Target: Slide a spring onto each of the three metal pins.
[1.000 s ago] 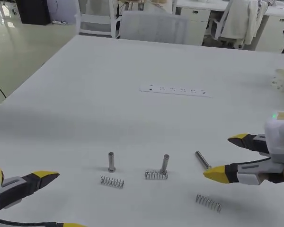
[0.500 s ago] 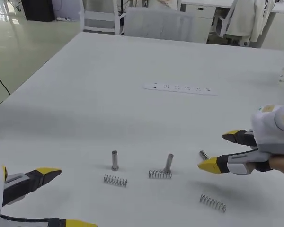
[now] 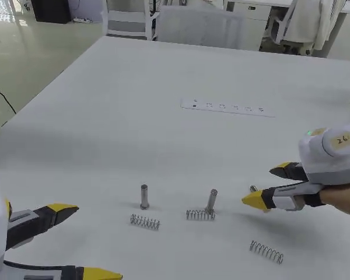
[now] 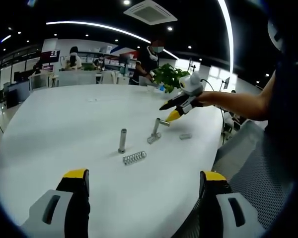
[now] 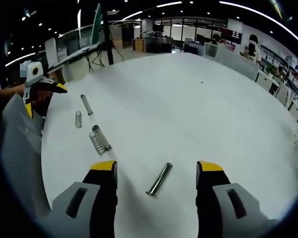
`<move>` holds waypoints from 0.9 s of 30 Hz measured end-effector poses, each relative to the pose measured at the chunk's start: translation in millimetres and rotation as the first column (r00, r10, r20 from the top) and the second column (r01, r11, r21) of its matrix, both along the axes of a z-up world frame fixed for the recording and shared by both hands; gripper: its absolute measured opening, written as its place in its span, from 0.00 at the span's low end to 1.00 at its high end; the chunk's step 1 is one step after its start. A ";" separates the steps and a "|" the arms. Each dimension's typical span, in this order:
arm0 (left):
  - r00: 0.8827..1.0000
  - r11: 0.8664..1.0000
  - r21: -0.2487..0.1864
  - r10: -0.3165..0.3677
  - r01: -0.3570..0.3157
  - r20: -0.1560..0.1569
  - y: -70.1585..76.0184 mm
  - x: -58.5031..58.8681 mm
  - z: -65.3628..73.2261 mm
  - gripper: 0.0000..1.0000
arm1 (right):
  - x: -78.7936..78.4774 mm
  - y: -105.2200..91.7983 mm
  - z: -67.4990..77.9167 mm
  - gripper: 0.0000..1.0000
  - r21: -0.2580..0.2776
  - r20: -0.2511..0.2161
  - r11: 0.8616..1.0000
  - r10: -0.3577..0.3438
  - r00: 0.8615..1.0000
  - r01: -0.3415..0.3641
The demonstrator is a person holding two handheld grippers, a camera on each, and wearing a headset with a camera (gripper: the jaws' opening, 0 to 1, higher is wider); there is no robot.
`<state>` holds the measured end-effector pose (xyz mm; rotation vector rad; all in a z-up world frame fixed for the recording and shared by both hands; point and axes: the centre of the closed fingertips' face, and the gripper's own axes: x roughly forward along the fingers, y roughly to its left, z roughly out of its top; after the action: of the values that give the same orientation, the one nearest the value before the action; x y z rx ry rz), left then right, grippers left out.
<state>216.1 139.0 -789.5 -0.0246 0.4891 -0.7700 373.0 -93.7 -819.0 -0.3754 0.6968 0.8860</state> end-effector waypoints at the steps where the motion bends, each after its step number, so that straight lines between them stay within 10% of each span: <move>1: 1.000 1.000 0.000 0.000 0.000 -0.001 0.1 0.0 -0.2 0.89 | 0.3 -0.3 -1.5 0.61 -0.007 -0.005 1.000 -0.004 1.000 0.004; 27: 1.000 1.000 -0.005 -0.001 0.001 -0.009 1.3 0.0 -2.5 0.87 | 14.7 -3.8 -21.8 0.31 -0.082 -0.075 0.994 -0.084 0.994 0.078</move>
<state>216.2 140.3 -792.0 -0.0322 0.4956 -0.7725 387.7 -97.5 -840.7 -0.3811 0.8159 0.8011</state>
